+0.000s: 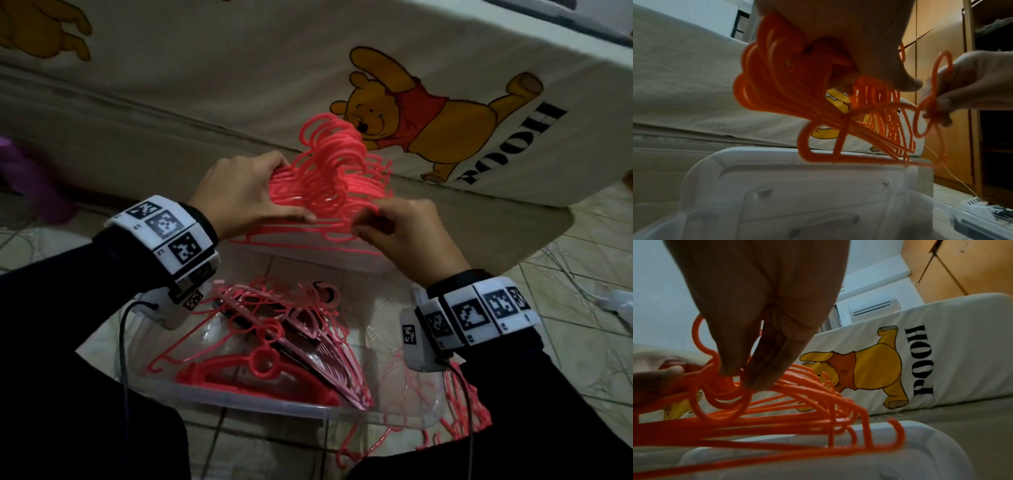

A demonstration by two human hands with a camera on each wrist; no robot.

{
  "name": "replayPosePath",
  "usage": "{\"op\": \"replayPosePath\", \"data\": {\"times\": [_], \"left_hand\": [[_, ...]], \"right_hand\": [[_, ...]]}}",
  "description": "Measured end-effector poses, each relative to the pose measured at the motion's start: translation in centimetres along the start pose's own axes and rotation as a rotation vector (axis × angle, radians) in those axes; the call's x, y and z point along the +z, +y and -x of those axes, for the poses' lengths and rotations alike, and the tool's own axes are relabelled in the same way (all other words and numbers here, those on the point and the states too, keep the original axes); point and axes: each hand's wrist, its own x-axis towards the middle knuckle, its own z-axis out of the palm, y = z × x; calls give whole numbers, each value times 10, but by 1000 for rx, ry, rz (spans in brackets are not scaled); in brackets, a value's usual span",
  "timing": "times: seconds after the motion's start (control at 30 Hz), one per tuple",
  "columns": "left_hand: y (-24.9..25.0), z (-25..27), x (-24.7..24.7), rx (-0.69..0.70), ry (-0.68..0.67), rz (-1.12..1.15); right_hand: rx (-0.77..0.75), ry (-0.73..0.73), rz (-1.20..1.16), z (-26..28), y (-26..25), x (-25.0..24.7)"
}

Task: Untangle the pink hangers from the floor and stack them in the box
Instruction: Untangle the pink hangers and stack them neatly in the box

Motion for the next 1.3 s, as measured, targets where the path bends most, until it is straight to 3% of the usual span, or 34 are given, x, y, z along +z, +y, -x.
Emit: {"op": "replayPosePath", "data": {"times": [0.17,0.4,0.53,0.67,0.9,1.13,1.3], "left_hand": [[3,4,8,30,-133,-8],[-2,-1,9,27,-192,65],[1,0,8,6,-204,33],[2,4,7,9,-154,-9],[-3,-1,4,-12,-107,-57],[-3,-3,0,-59,25,92],[-2,-1,1,-27,30,114]], "right_hand": [[-48,169,-15,-4,-5,16],[-3,381,-46,-2,-7,30],[36,414,-79,-2,-7,29],[70,278,-68,-7,7,15],[475,-193,-62,3,60,27],[551,-668,257,22,94,109],[521,-765,421,43,106,144]]}}
